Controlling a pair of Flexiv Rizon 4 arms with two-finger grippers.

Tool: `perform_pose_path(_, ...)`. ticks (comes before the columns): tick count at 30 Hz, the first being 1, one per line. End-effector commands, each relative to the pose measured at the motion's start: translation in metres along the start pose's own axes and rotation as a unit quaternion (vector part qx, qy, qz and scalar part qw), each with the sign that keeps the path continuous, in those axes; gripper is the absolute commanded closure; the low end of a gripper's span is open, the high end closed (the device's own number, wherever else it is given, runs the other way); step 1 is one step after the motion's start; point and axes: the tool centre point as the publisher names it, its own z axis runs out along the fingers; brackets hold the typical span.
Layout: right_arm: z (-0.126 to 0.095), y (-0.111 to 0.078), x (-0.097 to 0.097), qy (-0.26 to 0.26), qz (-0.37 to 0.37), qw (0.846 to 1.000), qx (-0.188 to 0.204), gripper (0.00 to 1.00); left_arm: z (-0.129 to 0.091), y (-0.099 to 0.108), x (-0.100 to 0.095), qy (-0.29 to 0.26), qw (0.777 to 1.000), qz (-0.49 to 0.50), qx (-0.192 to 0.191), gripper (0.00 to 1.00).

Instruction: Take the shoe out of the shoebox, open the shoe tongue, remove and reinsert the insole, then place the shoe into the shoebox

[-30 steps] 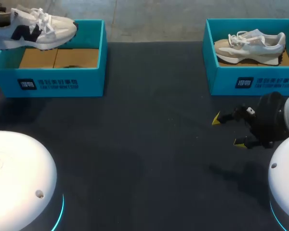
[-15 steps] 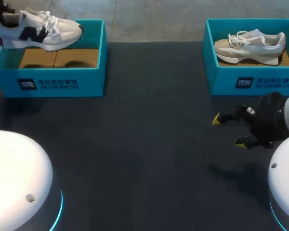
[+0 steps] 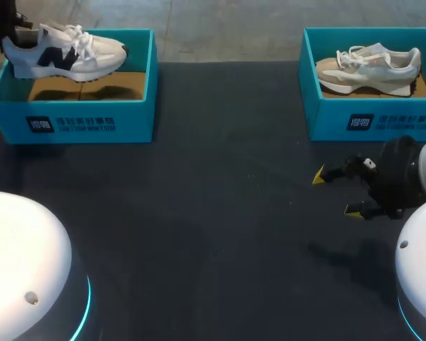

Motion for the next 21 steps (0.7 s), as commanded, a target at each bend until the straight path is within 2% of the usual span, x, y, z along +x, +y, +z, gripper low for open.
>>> perform_pose_path(1, -0.001, -0.002, 0.001, -0.002, 0.001, 1.0, -0.002, 0.0, 0.013, 0.01, -0.004, 0.006, 1.0, 0.001, 0.011, 1.0)
perform_pose_path(15, -0.001, -0.002, 0.001, -0.002, 0.001, 1.0, -0.002, 0.0, 0.023, 0.013, -0.017, -0.001, 1.0, 0.012, 0.018, 1.0)
perform_pose_path(21, -0.001, -0.002, 0.001, -0.002, 0.001, 1.0, -0.002, 0.0, 0.025, 0.007, -0.023, -0.006, 1.0, 0.013, 0.019, 1.0)
